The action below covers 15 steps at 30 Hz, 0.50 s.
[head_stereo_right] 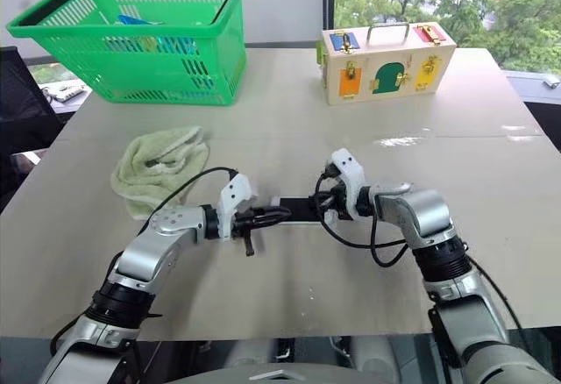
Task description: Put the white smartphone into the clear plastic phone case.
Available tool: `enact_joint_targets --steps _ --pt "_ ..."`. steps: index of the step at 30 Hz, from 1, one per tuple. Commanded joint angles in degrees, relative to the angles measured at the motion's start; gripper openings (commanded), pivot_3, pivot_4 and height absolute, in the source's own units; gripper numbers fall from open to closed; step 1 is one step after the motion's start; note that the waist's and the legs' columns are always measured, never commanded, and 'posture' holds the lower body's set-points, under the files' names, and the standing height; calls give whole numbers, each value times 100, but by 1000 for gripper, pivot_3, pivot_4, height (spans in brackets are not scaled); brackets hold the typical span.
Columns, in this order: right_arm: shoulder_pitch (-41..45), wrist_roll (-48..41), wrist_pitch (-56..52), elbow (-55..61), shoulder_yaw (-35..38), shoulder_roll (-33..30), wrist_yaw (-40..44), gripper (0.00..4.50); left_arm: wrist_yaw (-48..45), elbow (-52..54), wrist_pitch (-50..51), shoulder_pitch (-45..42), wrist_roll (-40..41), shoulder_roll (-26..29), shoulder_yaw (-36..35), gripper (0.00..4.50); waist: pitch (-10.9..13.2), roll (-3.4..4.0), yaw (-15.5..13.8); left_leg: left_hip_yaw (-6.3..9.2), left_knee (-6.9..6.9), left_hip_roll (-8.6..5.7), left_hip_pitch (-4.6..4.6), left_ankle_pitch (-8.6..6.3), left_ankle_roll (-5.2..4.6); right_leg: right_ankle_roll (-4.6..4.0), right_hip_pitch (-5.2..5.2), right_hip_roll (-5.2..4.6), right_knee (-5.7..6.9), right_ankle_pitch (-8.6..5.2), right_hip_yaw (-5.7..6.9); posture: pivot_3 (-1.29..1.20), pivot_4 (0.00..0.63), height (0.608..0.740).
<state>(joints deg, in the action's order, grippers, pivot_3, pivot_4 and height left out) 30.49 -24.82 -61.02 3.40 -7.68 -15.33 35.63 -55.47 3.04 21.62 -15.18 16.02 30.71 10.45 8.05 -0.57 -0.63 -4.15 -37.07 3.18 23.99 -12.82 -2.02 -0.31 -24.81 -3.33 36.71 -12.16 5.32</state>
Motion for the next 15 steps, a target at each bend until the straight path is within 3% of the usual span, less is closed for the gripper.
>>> enact_joint_targets --steps 1,4,8,11,14,15 --pt "-186 -233 560 929 526 -13 -79 0 145 -24 -1 150 72 -79 -171 268 26 22 -14 -2 0 -1 8 1 -2 0 -7 0 0 0 -1 0 150 740" --pt "-521 -143 1054 1419 443 -213 43 0 213 58 -108 171 243 -206 -371 268 27 21 -21 -1 -2 -6 69 3 -5 22 -53 28 0 12 1 0 150 740" --pt "-1010 65 1649 1911 389 -649 129 0 417 364 84 166 759 -404 -871 268 60 -14 -16 -10 -2 -9 78 3 -5 32 -62 32 0 8 -4 0 150 740" --pt "-1279 -118 1702 2220 620 -859 165 972 428 549 441 213 1238 -373 -1246 228 95 -40 -8 -8 -3 -7 79 3 -5 33 -65 35 1 8 0 0 150 740" --pt "-1564 -230 1751 2485 808 -1167 294 2251 411 779 597 295 1564 -278 -1546 978 111 -43 -10 -9 -9 -6 76 3 -4 33 -65 36 5 9 2 0 150 740" --pt "-1689 -265 1773 2597 887 -1275 326 2839 405 856 638 345 1624 -215 -1618 1551 113 -44 -13 -9 -11 -6 76 3 -4 33 -65 35 5 9 4 0 150 740"
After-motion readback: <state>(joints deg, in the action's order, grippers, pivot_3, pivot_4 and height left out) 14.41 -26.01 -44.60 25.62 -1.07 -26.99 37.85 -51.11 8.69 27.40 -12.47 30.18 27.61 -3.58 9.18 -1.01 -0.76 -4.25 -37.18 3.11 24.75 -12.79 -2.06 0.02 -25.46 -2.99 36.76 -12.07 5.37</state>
